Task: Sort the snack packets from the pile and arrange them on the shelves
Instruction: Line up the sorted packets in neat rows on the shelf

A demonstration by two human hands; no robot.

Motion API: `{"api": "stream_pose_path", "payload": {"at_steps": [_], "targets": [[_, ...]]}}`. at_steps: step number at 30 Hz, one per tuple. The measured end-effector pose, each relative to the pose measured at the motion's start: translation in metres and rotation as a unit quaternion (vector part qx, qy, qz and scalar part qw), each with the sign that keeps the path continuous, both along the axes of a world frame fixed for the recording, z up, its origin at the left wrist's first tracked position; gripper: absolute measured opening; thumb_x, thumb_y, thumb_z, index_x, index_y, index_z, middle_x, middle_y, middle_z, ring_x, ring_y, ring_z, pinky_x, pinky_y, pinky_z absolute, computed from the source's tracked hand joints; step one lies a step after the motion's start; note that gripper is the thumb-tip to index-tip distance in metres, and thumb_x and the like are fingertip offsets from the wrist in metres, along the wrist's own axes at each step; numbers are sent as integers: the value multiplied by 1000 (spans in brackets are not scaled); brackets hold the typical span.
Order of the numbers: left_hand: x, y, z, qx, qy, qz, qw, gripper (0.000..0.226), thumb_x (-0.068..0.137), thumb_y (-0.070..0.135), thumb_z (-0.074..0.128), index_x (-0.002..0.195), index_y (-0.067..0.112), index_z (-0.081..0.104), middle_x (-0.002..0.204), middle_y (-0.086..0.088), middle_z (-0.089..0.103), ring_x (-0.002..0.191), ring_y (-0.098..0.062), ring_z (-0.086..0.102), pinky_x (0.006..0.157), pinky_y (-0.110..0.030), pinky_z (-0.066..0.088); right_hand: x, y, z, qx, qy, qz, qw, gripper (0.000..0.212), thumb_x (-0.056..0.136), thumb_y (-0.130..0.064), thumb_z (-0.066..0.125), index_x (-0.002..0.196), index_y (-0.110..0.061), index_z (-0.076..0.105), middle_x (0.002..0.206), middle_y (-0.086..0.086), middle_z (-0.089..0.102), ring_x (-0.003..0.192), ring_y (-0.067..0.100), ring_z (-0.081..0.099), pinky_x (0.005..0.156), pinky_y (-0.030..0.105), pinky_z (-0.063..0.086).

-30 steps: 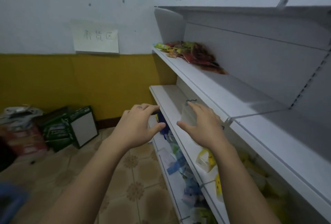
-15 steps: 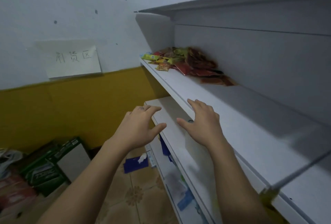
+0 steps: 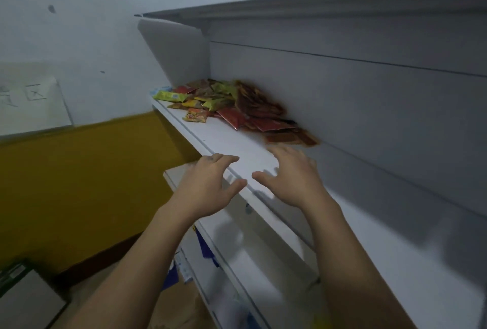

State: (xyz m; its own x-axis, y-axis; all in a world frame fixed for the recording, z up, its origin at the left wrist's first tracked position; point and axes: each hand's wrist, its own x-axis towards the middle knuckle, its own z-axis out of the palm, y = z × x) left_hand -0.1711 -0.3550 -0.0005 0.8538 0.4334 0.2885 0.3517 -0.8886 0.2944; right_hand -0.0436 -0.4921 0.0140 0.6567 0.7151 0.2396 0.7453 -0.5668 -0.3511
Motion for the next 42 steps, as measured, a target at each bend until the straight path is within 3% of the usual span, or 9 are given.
{"api": "stream_pose_path", "payload": {"at_steps": [7,14,18,22,25,29,34,38,42], "targets": [[70,90,-6,-2,-1,-92,996,60,94,56,51,146,30,41,148,4,45,134,-20,39,107,-42,38,47,61,1,4,-14,-91,996,73,88,-56,60,150,-29,34,154,-4,34,141,20,30,111,38,24],[139,199,-10,3,-3,-155,988,58,94,55,52,145,29,42,146,3,47,133,-21,40,104,-39,37,98,146,-9,-11,1,-164,986,71,80,-59,62,142,-30,46,144,-4,48,128,22,47,104,40,42],[171,248,-19,-6,-11,-177,984,57,94,53,54,144,28,44,143,4,49,132,-21,40,103,-39,37,128,188,-13,-69,-43,-211,974,67,80,-55,63,138,-26,49,143,2,48,130,27,45,106,40,39],[194,273,-31,-6,-8,-191,982,51,95,49,54,140,29,45,139,6,52,132,-21,39,103,-39,35,153,216,-21,-117,-14,-244,963,66,80,-55,66,138,-27,48,145,4,45,133,29,41,107,42,36],[214,282,-34,23,-28,-188,981,48,95,43,55,140,28,45,141,5,49,132,-22,38,102,-40,34,173,229,-22,-132,1,-285,950,56,88,-43,60,140,-29,45,144,5,45,133,30,40,112,46,30],[239,287,-40,86,-37,-165,982,61,85,20,63,143,27,45,143,1,47,136,-25,34,104,-43,33,183,237,-34,-115,-21,-324,939,54,90,-35,58,140,-26,43,142,7,45,133,30,39,114,48,25],[262,293,-56,91,-52,-147,983,71,59,4,74,127,23,62,129,-5,62,123,-34,52,85,-49,45,189,235,-54,-37,-43,-333,941,46,90,-31,58,135,-26,51,139,1,49,130,24,43,104,37,33],[269,292,-59,106,-57,-143,982,67,62,5,77,123,27,65,123,-6,64,115,-36,56,79,-49,48,194,230,-62,-30,-71,-326,942,41,87,-27,60,128,-32,62,133,-4,56,125,23,48,99,33,41],[270,292,-58,122,-53,-120,984,53,73,9,76,121,31,69,113,-9,68,105,-36,57,76,-46,46,190,228,-53,16,-81,-327,941,34,89,-18,58,118,-32,70,126,-5,63,118,23,56,84,29,45]]}}
